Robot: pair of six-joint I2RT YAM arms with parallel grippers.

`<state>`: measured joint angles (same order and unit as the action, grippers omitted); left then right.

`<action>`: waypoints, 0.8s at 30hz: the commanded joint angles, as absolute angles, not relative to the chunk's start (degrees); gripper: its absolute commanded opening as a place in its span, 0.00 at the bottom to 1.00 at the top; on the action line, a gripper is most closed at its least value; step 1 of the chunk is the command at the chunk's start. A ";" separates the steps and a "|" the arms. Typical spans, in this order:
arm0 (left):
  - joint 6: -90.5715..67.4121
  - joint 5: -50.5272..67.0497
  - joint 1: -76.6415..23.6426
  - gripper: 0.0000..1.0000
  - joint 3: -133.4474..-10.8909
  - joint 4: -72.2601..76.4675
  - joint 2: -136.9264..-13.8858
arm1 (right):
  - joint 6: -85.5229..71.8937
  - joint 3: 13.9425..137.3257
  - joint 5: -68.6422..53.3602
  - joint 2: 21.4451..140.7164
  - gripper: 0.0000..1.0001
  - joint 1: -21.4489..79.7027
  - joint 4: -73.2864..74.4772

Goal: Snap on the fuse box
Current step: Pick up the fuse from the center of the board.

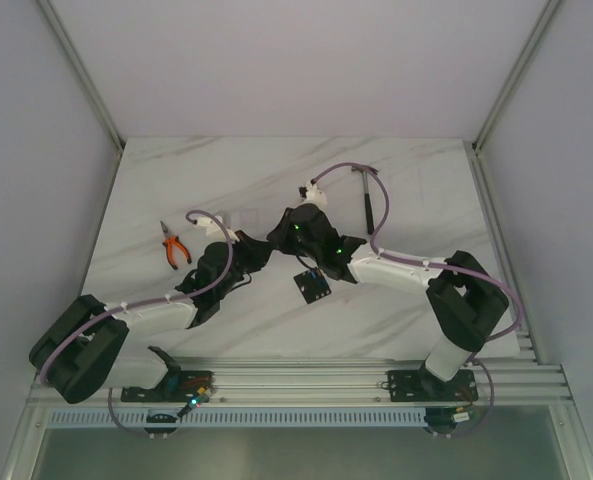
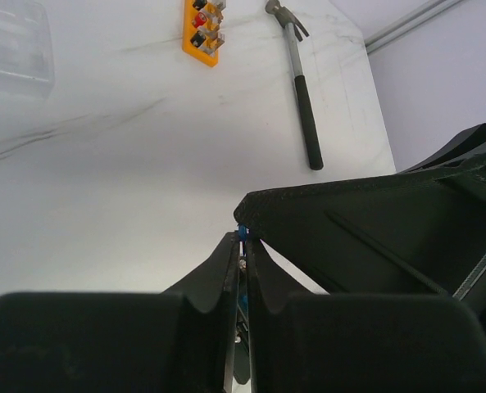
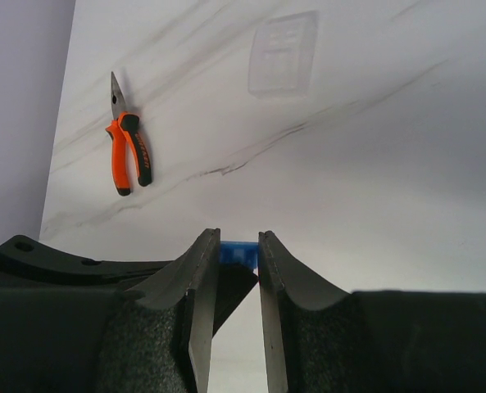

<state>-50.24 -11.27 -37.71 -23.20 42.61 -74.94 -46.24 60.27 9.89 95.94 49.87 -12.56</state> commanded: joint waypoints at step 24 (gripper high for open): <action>-40.65 -3.78 -35.60 0.00 -23.93 44.49 -71.71 | -22.56 54.46 -4.90 81.04 0.51 42.19 -10.17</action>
